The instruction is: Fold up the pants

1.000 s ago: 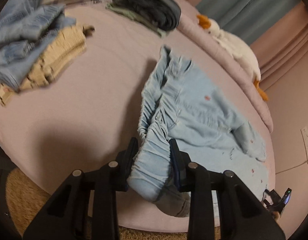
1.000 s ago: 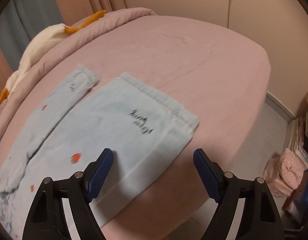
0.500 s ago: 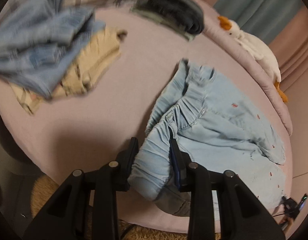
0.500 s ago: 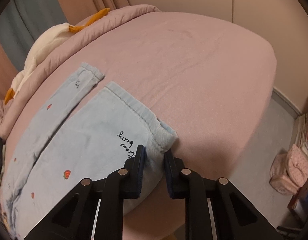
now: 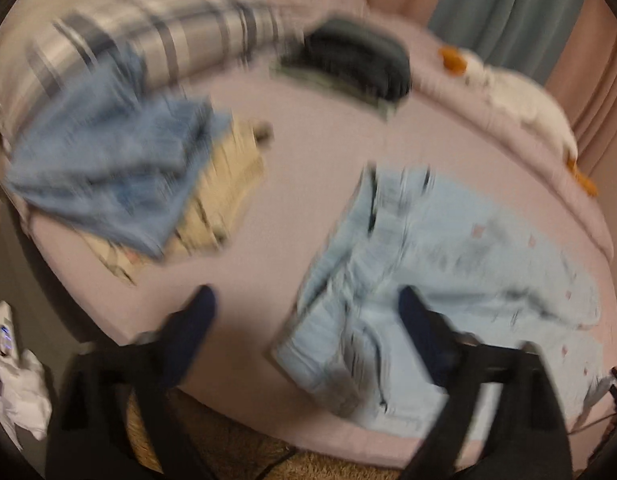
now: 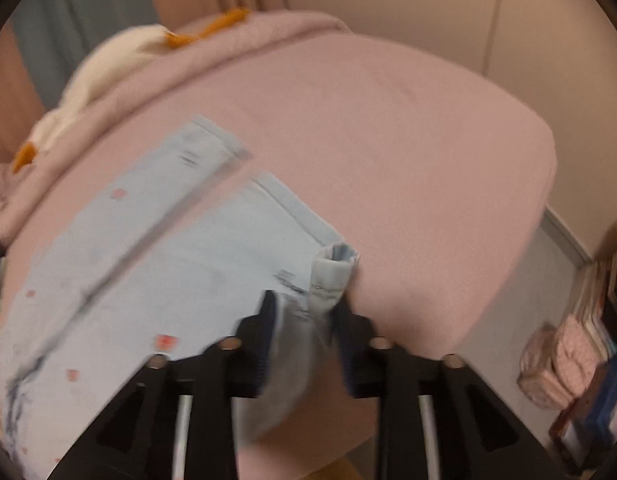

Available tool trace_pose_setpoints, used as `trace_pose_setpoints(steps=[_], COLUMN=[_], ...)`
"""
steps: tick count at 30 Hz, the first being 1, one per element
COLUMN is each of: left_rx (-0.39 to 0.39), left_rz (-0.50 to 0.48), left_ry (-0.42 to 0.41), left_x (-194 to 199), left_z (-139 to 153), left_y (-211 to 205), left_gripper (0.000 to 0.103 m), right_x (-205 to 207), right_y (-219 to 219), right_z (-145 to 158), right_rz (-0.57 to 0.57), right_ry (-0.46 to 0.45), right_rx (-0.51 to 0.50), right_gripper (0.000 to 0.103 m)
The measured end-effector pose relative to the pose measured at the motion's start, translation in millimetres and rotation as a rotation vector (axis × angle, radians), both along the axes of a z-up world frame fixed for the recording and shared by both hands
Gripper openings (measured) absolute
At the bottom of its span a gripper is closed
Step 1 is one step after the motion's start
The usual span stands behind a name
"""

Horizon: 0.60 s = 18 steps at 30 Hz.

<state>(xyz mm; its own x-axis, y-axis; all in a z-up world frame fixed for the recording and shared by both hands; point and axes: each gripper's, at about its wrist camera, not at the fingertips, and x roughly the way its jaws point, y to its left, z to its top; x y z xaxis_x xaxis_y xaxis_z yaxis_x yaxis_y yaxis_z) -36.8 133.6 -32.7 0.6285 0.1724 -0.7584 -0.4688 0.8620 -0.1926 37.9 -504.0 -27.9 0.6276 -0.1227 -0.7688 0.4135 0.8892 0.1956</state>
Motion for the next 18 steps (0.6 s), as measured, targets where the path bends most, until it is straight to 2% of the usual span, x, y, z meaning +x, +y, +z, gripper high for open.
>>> trace_pose_setpoints(steps=[1, 5, 8, 11, 13, 15, 18], left_rx=[0.010, -0.067, -0.121, -0.172, -0.210, -0.229, -0.236], left_rz=[0.006, -0.046, -0.080, -0.131, -0.149, -0.146, -0.154], left_ry=[-0.036, -0.115, -0.084, -0.070, -0.064, -0.034, -0.004], left_x=[-2, 15, 40, 62, 72, 83, 94], left_z=[11, 24, 17, 8, 4, -2, -10], left_y=[-1, -9, -23, -44, -53, -62, -71], left_gripper=[0.098, 0.098, 0.096, 0.096, 0.096, 0.094, 0.093], right_x=[2, 32, 79, 138, 174, 214, 257], right_y=[7, 51, 91, 131, 147, 161, 173], right_z=[11, 50, 61, 56, 44, 24, -6], right_rz=[0.027, 0.185, 0.305, 0.388, 0.382, 0.327, 0.222], right_ry=[-0.032, -0.118, -0.083, -0.007, 0.057, 0.147, 0.236], right_rx=[0.014, 0.066, 0.156, 0.255, 0.299, 0.319, 0.263], right_gripper=[0.074, 0.075, 0.075, 0.075, 0.075, 0.075, 0.075])
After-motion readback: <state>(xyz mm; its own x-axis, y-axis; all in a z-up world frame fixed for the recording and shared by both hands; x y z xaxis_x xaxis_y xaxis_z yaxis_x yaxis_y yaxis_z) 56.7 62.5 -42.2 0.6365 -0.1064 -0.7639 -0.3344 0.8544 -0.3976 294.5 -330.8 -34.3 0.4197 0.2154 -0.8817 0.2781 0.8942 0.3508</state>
